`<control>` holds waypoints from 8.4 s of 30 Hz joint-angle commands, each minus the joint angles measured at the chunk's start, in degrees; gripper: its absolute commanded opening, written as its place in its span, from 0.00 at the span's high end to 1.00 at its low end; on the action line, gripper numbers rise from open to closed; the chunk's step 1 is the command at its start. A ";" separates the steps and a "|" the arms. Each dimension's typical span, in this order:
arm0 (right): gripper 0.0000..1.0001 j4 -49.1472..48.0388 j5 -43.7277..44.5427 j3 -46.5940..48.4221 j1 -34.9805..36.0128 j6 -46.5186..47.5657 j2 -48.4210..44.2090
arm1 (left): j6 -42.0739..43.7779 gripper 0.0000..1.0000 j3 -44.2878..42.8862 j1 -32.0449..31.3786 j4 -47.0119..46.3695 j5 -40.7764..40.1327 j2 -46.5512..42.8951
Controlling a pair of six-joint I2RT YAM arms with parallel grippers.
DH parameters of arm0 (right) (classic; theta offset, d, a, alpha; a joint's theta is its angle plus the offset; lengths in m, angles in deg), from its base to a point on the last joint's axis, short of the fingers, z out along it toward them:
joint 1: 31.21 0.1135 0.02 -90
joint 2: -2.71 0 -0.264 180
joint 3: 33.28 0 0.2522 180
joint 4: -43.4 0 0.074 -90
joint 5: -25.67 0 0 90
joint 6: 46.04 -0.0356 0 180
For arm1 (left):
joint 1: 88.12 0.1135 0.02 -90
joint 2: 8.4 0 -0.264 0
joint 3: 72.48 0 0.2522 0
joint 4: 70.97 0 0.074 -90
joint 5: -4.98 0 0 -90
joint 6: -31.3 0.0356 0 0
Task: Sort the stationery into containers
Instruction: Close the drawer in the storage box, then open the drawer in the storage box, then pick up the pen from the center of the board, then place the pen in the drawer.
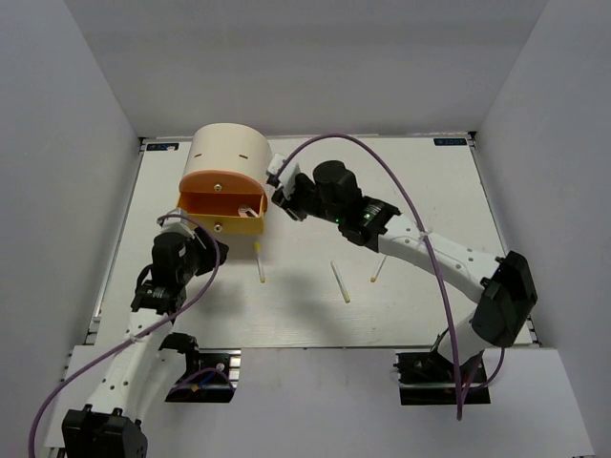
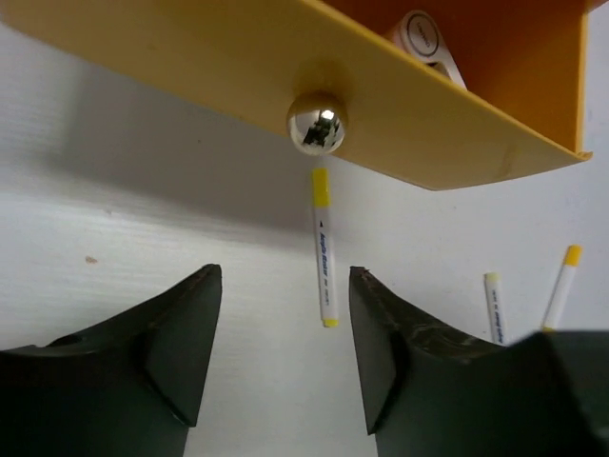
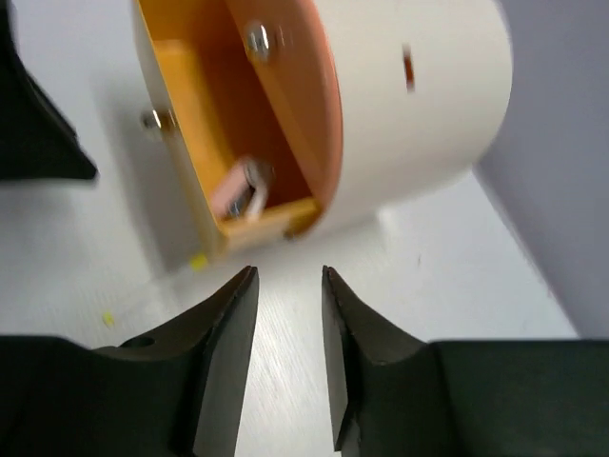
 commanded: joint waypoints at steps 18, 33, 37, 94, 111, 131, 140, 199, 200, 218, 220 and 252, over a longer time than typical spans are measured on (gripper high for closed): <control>0.47 9.73 -0.71 -18.34 -17.83 -5.90 -7.98 | 14.83 0.27 -6.04 -0.18 -18.98 -1.21 14.78; 0.46 9.99 -1.68 -19.65 -20.73 -6.60 -8.85 | 12.99 0.27 -4.28 -0.18 -29.18 -2.27 22.16; 0.46 10.08 -1.50 -19.92 -21.26 -6.42 -9.12 | 11.85 0.27 -4.28 -0.18 -31.73 -2.89 24.28; 0.46 9.37 -2.82 -24.31 -24.95 -6.34 -9.73 | 0.77 0.59 6.36 0.88 -46.93 4.32 26.21; 0.43 8.41 -2.82 -26.16 -25.83 -6.69 -11.31 | -8.99 0.44 3.55 4.74 -57.22 10.47 40.97; 0.43 8.41 -3.35 -25.81 -26.98 -6.95 -10.70 | -9.52 0.54 -0.85 9.57 -62.13 15.21 49.94; 0.43 8.76 -3.61 -25.45 -27.24 -6.60 -10.26 | -10.57 0.54 -0.85 10.10 -66.52 17.68 54.59; 0.49 24.40 -16.71 -21.42 -20.65 -11.69 0.55 | 5.51 0.00 -1.28 7.82 -2.20 11.35 2.65; 0.48 25.27 -15.23 -21.15 -19.69 -11.96 1.77 | 5.51 0.00 -2.77 7.82 -0.19 11.35 2.65; 0.62 23.43 5.09 -21.94 -9.58 -22.16 9.77 | 5.51 0.01 -11.22 6.15 10.20 10.73 2.22; 0.69 23.96 4.04 -21.85 -9.75 -22.07 10.39 | 6.30 0.01 -11.83 6.15 10.20 10.73 2.22; 1.00 17.37 -35.16 28.32 -4.57 14.92 22.34 | -5.83 0.12 -8.50 7.20 15.73 14.86 -5.28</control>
